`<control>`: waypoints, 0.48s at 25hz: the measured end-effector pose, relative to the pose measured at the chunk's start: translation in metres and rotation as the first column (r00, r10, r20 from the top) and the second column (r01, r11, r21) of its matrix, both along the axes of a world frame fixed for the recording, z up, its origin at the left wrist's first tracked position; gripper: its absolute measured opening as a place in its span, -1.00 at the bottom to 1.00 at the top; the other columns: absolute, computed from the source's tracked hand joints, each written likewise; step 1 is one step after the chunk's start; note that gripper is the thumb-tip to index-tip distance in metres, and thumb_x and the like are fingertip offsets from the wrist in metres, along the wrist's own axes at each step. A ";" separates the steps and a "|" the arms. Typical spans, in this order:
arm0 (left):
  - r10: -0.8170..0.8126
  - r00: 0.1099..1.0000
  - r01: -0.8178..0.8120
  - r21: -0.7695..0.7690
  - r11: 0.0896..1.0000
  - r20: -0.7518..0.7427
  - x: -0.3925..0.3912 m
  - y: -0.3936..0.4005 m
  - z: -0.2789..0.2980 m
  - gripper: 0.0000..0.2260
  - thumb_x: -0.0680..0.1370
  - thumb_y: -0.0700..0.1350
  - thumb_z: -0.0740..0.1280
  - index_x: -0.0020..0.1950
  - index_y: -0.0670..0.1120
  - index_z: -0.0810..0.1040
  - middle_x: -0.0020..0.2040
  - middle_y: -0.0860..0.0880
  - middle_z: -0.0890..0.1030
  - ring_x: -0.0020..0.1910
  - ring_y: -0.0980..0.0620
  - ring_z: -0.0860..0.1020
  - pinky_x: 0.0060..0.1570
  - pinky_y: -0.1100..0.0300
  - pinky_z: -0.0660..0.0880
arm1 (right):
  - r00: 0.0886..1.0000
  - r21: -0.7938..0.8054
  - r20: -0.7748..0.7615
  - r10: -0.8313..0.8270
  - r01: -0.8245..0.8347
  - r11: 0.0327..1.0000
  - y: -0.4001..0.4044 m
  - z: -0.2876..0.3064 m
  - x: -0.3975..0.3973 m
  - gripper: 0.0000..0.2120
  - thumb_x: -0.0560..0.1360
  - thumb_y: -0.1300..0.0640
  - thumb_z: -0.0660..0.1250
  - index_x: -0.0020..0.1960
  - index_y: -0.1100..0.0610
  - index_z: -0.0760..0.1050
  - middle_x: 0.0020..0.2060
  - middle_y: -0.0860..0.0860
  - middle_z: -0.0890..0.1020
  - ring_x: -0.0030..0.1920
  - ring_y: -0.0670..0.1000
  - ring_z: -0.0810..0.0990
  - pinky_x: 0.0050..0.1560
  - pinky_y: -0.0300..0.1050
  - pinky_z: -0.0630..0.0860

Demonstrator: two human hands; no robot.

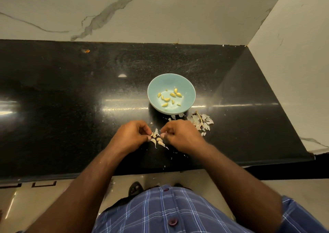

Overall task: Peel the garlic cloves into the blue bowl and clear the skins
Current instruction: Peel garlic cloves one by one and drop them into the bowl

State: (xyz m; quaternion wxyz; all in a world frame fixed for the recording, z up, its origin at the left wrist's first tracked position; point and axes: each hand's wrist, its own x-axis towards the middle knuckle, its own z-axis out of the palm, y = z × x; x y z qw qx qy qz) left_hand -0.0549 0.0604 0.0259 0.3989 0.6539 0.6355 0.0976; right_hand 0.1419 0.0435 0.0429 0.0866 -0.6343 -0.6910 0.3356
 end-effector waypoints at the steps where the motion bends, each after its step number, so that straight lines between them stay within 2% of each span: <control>1: -0.038 0.999 0.037 -0.012 0.999 -0.024 0.000 -0.001 0.000 -0.87 0.47 -0.13 0.54 -0.13 0.08 0.65 -0.23 0.12 0.66 -0.25 0.25 0.57 -0.24 0.30 0.44 | 0.998 -0.006 0.046 0.038 -0.038 0.999 -0.003 -0.004 -0.005 -0.83 0.54 -0.02 0.43 0.09 -0.02 0.68 -0.05 -0.06 0.71 -0.01 -0.02 0.65 0.07 -0.01 0.59; 3: -0.066 0.996 0.065 -0.015 0.998 -0.060 0.000 -0.003 -0.003 -0.88 0.47 -0.12 0.54 -0.11 0.08 0.65 -0.22 0.12 0.67 -0.20 0.22 0.61 -0.10 0.17 0.56 | 0.985 0.020 0.136 0.102 -0.106 0.994 -0.005 -0.011 -0.015 -0.81 0.55 -0.06 0.40 0.09 -0.02 0.68 -0.03 -0.03 0.64 0.00 0.03 0.61 0.02 0.01 0.57; 5: -0.054 0.996 0.054 -0.004 0.999 -0.069 -0.002 -0.004 -0.005 -0.88 0.47 -0.12 0.52 -0.11 0.08 0.63 -0.22 0.12 0.67 -0.18 0.19 0.62 -0.02 0.08 0.59 | 0.969 0.070 0.207 0.133 -0.150 0.986 -0.007 -0.016 -0.023 -0.76 0.56 -0.10 0.36 0.12 -0.01 0.66 0.00 0.00 0.57 0.01 0.06 0.58 -0.03 -0.01 0.54; 9: 0.007 0.998 -0.005 0.033 0.999 -0.060 -0.004 -0.006 -0.005 -0.89 0.50 -0.08 0.49 -0.10 0.10 0.59 -0.18 0.12 0.65 -0.16 0.17 0.60 -0.05 0.08 0.58 | 0.942 0.139 0.307 0.137 -0.187 0.972 -0.009 -0.021 -0.035 -0.70 0.60 -0.12 0.30 0.16 0.05 0.61 0.01 0.01 0.53 0.04 0.06 0.55 -0.07 -0.04 0.48; 12: 0.055 0.998 -0.053 0.061 0.997 -0.044 -0.005 -0.006 -0.003 -0.92 0.53 -0.06 0.44 -0.11 0.11 0.59 -0.18 0.13 0.65 -0.17 0.17 0.60 -0.06 0.10 0.58 | 0.943 0.158 0.302 0.144 -0.198 0.967 -0.011 -0.020 -0.041 -0.73 0.61 -0.08 0.26 0.14 0.06 0.59 0.01 0.02 0.54 0.03 0.07 0.56 -0.08 -0.04 0.46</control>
